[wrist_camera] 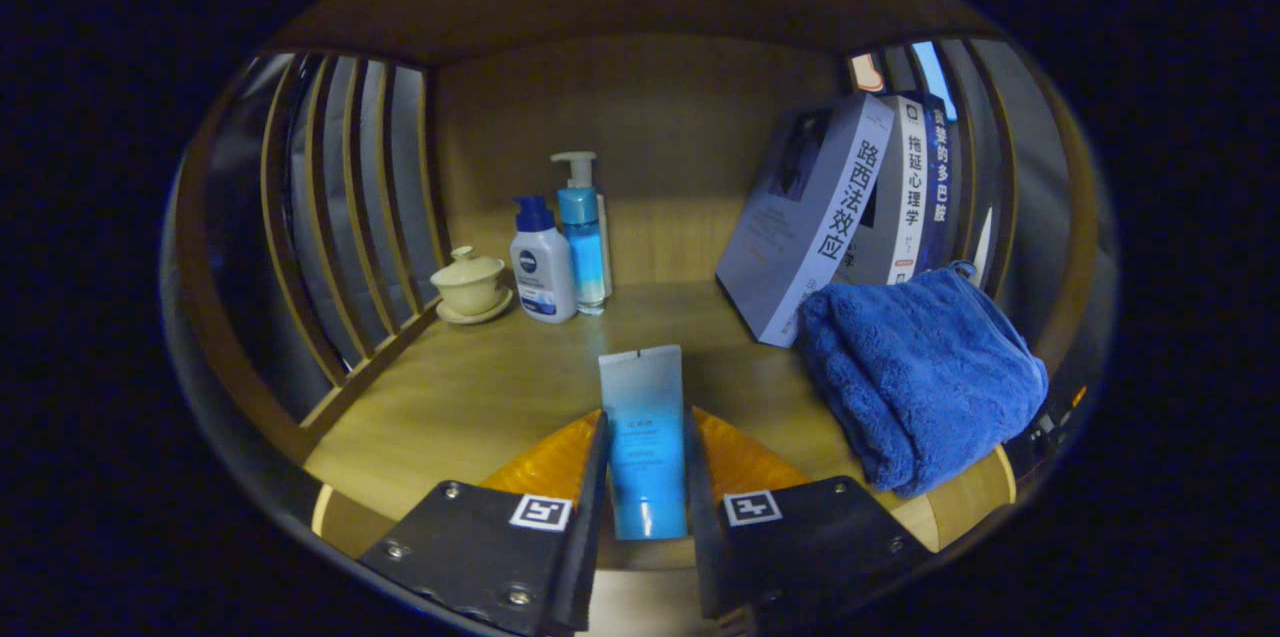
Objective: Pull open the drawer, take out the items inside it, and place them on the countertop above the cabinet.
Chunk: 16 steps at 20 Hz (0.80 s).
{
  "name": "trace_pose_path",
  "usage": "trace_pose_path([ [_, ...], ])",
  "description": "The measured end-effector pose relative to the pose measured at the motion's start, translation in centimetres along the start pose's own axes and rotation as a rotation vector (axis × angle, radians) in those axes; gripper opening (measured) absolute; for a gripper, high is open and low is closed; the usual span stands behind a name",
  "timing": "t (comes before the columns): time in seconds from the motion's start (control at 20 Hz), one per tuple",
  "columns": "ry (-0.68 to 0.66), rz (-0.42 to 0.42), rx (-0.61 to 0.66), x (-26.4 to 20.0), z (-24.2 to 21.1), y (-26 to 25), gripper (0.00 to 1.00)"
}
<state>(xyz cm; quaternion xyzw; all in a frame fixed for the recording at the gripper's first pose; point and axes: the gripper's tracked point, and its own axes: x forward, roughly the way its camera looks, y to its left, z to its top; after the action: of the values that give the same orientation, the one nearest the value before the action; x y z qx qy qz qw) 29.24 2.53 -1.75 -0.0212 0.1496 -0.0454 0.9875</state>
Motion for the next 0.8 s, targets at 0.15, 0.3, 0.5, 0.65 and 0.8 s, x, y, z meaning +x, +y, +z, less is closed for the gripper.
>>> trace_pose_path([
  [0.15, -0.015, -0.006, 0.006, 0.4, 0.4, -0.1, 0.41],
  [0.3, -0.042, -0.012, 0.051, -0.5, 1.8, -0.4, 0.41],
  [0.5, -0.030, -0.003, 0.105, -4.0, 2.1, -0.4, 0.71],
  [0.65, -0.071, -0.008, 0.098, -7.5, 2.5, -1.0, 1.00],
  [0.8, -0.109, 0.008, 0.057, -11.7, 2.6, -1.1, 1.00],
])
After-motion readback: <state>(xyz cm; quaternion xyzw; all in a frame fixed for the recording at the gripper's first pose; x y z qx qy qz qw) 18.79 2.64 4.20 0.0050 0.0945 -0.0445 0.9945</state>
